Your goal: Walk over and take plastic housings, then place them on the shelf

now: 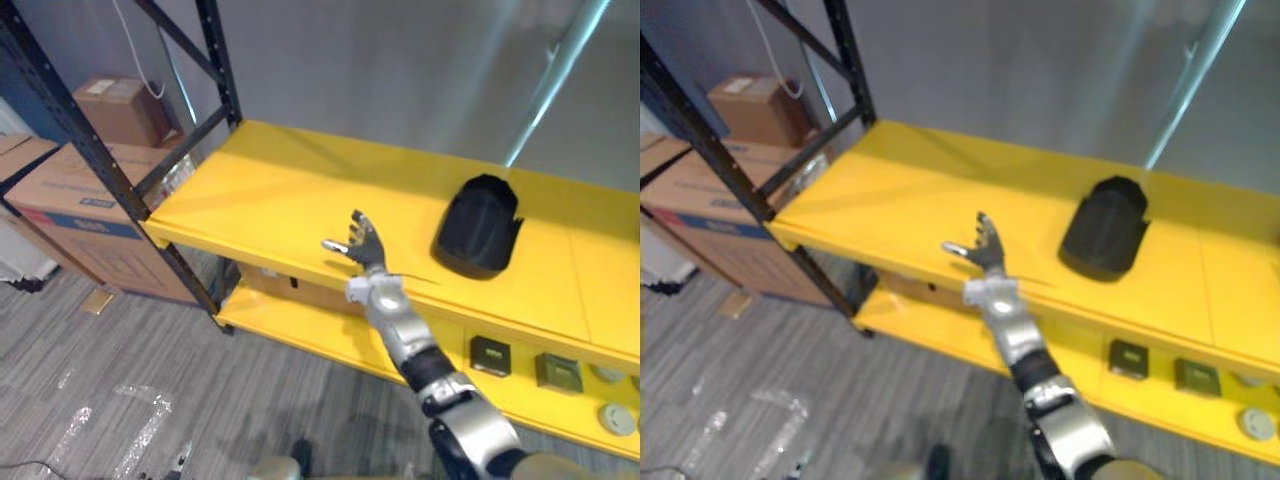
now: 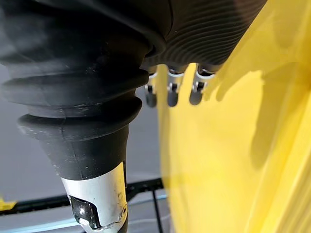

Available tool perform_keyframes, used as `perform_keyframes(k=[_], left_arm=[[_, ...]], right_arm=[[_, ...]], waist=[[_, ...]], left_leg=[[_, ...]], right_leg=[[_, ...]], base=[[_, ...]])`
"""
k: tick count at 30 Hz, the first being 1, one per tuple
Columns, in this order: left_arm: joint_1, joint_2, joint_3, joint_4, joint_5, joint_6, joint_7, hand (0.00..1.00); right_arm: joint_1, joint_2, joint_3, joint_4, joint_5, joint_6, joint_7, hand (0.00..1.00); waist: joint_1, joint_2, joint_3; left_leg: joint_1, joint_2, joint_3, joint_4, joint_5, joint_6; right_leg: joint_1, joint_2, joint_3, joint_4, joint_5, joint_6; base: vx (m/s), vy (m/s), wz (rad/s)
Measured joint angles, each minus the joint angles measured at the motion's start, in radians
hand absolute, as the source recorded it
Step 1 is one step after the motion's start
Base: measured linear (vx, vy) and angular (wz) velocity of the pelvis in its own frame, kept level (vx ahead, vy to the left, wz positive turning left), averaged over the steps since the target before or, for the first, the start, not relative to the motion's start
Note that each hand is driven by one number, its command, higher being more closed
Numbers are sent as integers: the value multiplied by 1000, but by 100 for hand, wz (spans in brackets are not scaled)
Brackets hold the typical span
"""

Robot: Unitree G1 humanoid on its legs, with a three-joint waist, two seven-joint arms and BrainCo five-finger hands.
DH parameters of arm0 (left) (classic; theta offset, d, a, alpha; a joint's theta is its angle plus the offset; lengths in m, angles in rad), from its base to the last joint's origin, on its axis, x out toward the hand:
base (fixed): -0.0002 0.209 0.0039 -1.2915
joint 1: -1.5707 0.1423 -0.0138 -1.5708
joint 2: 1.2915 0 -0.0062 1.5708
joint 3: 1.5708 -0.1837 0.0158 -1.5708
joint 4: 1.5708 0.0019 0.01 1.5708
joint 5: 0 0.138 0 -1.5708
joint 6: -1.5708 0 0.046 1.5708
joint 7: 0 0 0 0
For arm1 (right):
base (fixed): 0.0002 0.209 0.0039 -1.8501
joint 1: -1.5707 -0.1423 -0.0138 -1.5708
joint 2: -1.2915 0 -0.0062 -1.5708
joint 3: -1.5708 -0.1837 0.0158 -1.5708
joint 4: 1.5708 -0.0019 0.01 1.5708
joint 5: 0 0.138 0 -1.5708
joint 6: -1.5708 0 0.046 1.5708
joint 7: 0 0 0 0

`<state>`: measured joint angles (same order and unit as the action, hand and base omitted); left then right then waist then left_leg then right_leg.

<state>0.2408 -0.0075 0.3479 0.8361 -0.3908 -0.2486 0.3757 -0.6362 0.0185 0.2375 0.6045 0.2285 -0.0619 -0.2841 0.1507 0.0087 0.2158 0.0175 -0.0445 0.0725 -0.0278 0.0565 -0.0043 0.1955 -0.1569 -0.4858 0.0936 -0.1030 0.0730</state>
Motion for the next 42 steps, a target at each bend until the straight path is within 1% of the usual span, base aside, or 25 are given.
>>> perform_keyframes(k=[1, 2, 3, 4, 5, 7, 8, 10, 13, 17, 21, 25, 28, 29, 31, 32, 33, 34, 40, 42], left_arm=[[-29, 1, -16, -4, -2, 2, -2, 0], [-57, 1, -21, -8, -5, 9, -7, 0], [-66, 2, -23, -12, -6, 10, -8, 0], [-74, 4, -27, -18, -7, 11, -8, 0], [-96, 11, -55, -30, -41, 10, -11, 0], [-98, 13, -63, -34, -44, 9, -15, 0], [-92, 28, -91, -35, -54, 6, -21, 0], [-92, 37, -104, -35, -77, 2, -28, 0], [-84, 40, -138, -52, -80, -5, -31, 0], [-82, 41, -173, -69, -82, -5, -36, 0], [-74, 40, -176, -70, -79, -2, -44, 0], [-48, 40, -195, -70, -72, -1, -52, 0], [-38, 40, -215, -69, -71, 0, -60, 0], [-37, 40, -215, -69, -71, 0, -68, 0], [-35, 40, -216, -69, -70, 0, -72, 0], [-32, 40, -216, -69, -71, 0, -73, 0], [-32, 40, -217, -69, -71, -1, -74, 0], [-33, 40, -219, -69, -71, -1, -74, 0], [-33, 40, -252, -68, -71, -2, -74, 0], [-33, 40, -253, -68, -71, -2, -75, 0]], right_arm=[[-39, -12, -11, 0, -16, 0, -14, 0], [-83, -25, -22, -1, -34, 0, -28, 0], [-104, -30, -24, -3, -40, 0, -32, 0], [-125, -32, -28, -7, -46, 0, -36, 0], [-167, -47, -39, -13, -51, -2, -45, 0], [-172, -60, -40, -16, -56, -2, -46, 0], [-172, -69, -46, -53, -64, -3, -60, 0], [-172, -73, -78, -91, -87, -3, -75, 0], [-175, -77, -109, -133, -107, -4, -110, 0], [-177, -94, -120, -133, -127, -4, -152, 0], [-177, -111, -132, -133, -166, -8, -177, 0], [-177, -144, -155, -132, -165, -12, -193, 0], [-177, -160, -174, -132, -165, -12, -192, 0], [-176, -174, -187, -132, -165, -11, -191, 0], [-175, -184, -186, -132, -165, -10, -190, 0], [-175, -183, -187, -133, -165, -10, -190, 0], [-173, -184, -187, -133, -165, -10, -192, 0], [-171, -186, -187, -133, -165, -10, -192, 0], [-139, -200, -188, -164, -165, 0, -180, 0], [-136, -201, -188, -164, -165, 0, -172, 0]], waist=[[0, 18, 48], [2, 37, 90], [2, 46, 108], [1, 52, 124], [1, 74, 172], [1, 83, 184], [1, 88, 196], [1, 90, 209], [-1, 94, 211], [0, 97, 213], [0, 103, 216], [-4, 115, 219], [-11, 116, 219], [-15, 117, 219], [-15, 117, 219], [-19, 118, 219], [-29, 120, 220], [-32, 122, 221], [-34, 125, 220], [-41, 125, 220]], left_leg=[[-48, 9, -7, 87, -29, 1], [-98, 21, -9, 157, -52, 1], [-120, 25, -8, 179, -57, 0], [-140, 27, -8, 190, -61, 0], [-169, 31, -8, 204, -62, -5], [-182, 33, -8, 207, -58, -4], [-196, 33, -9, 207, -52, -7], [-194, 33, -10, 207, -48, -7], [-191, 24, -10, 205, -39, -8], [-175, 15, -10, 190, -27, 0], [-143, 9, -8, 176, -25, -2], [-122, 11, -4, 170, -24, -3], [-120, 15, -3, 167, -23, -5], [-112, 17, 3, 155, -19, -11], [-103, 19, 16, 145, -17, -13], [-97, 20, 24, 139, -16, -15], [-97, 20, 25, 138, -16, -15], [-97, 20, 26, 138, -16, -15], [-87, 22, 45, 125, -16, -15], [-90, 22, 47, 123, -16, -15]], right_leg=[[-15, 2, 1, 26, -5, -7], [-45, 5, 10, 57, -17, -24], [-62, 7, 22, 70, -26, -28], [-79, 7, 27, 81, -35, -27], [-114, 3, 30, 111, -49, -17], [-133, 1, 31, 130, -58, -18], [-159, -7, 33, 156, -71, -18], [-163, -12, 33, 173, -78, -19], [-174, -28, 33, 204, -96, -15], [-176, -41, 33, 236, -107, -8], [-165, -56, 38, 268, -138, -7], [-160, -59, 46, 293, -160, -12], [-162, -57, 47, 298, -165, -17], [-166, -56, 54, 298, -168, -20], [-169, -56, 66, 300, -170, -20], [-175, -55, 78, 303, -170, -20], [-175, -55, 78, 304, -170, -20], [-176, -56, 80, 304, -170, -20], [-186, -55, 101, 307, -172, -20], [-192, -56, 104, 313, -172, -20]], base=[[-228, 35, 18], [-165, 27, 6], [-238, 37, -1], [-181, 20, 1], [-256, 30, 3], [-184, 23, 5], [-114, 18, 5], [-42, 6, 2], [0, 0, 0], [66, -15, 3], [61, -35, -2], [29, -46, -5], [4, -16, -4], [-7, -2, -11], [-7, 5, -20], [2, 7, -19], [5, 7, -14], [10, 13, -5], [23, 11, -8], [32, 5, -5]])
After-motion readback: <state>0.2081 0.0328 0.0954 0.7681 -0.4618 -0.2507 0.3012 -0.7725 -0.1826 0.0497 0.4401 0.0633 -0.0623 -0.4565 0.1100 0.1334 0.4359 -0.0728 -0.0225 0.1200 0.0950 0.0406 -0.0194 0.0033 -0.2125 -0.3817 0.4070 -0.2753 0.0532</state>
